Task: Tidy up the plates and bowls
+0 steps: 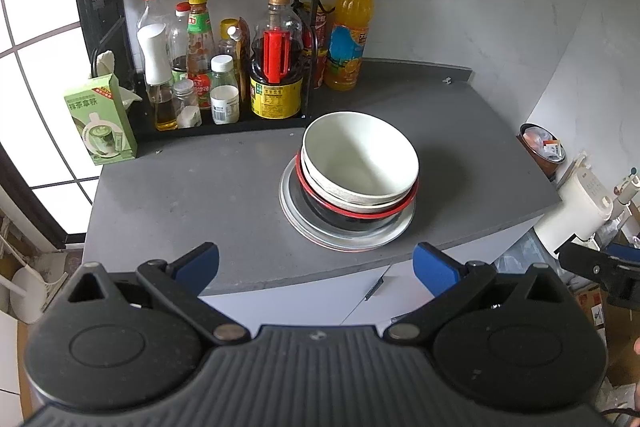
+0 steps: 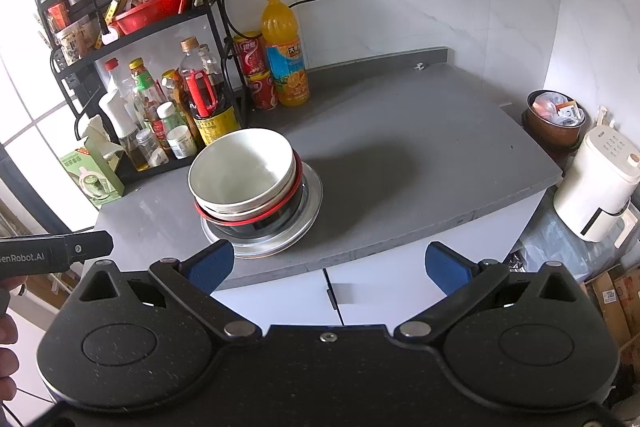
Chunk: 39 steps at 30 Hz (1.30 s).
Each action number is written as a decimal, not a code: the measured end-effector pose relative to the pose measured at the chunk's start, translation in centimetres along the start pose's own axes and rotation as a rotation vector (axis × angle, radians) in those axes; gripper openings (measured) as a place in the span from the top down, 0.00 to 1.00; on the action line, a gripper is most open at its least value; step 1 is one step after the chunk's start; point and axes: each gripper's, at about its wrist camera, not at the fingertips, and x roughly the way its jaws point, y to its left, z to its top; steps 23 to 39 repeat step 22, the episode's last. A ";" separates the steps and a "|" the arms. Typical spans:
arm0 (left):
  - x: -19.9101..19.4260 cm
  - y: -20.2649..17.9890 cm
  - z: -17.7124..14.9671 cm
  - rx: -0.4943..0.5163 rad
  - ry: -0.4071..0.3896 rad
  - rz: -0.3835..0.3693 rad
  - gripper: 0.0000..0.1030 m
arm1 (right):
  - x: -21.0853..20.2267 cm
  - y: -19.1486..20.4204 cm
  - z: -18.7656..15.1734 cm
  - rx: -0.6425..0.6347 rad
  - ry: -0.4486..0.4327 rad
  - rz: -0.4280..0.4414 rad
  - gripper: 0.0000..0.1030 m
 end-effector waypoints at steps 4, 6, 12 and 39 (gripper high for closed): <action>0.2 0.1 0.3 0.008 0.000 -0.008 0.01 | 0.1 0.1 0.0 -0.001 0.005 -0.007 0.00; 0.2 0.2 0.3 0.009 -0.001 -0.008 0.01 | 0.1 0.2 0.1 -0.002 0.004 -0.006 0.00; 0.3 0.6 0.4 0.003 0.003 -0.009 0.01 | 0.2 0.3 0.2 0.000 0.001 -0.006 0.00; 0.7 0.5 0.4 0.005 0.016 -0.012 0.01 | 0.6 0.1 0.1 0.003 0.020 -0.004 0.00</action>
